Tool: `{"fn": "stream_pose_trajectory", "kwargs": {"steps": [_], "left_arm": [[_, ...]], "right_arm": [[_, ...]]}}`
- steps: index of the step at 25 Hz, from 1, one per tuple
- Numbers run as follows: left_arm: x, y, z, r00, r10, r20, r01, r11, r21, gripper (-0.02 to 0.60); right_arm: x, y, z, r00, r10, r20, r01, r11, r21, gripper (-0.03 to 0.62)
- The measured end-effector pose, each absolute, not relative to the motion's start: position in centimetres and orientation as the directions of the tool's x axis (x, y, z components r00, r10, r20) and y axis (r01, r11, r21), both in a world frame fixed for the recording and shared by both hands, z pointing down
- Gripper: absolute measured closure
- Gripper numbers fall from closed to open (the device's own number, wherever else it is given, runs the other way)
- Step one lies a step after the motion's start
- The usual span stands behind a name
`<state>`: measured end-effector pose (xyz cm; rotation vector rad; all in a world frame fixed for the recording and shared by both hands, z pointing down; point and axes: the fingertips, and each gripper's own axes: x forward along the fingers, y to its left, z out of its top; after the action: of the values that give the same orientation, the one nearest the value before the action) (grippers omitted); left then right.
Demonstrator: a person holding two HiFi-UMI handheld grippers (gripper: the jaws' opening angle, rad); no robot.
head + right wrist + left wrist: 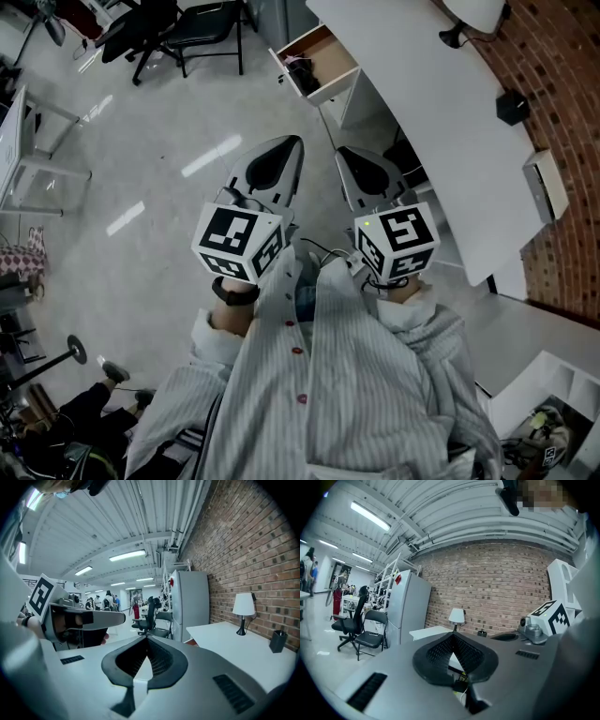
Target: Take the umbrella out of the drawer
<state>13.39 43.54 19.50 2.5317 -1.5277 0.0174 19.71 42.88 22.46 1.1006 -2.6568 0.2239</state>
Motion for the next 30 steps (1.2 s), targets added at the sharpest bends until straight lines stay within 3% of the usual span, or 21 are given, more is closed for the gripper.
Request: {"fn": "stream_pose_trajectory", "kwargs": {"steps": [13, 30], "left_arm": [[8.7, 41.3, 20.7, 0.422, -0.9, 0.11, -0.9, -0.402, 0.168, 0.574], [0.2, 23.6, 19.5, 0.532, -0.841, 0.101, -0.845, -0.518, 0.137, 0.572]], "right_arm": [[16.7, 40.6, 24.3, -0.684, -0.653, 0.325, -0.704, 0.708, -0.058, 0.56], [7.5, 23.3, 24.3, -0.609, -0.722, 0.329, -0.776, 0.628, -0.057, 0.559]]}}
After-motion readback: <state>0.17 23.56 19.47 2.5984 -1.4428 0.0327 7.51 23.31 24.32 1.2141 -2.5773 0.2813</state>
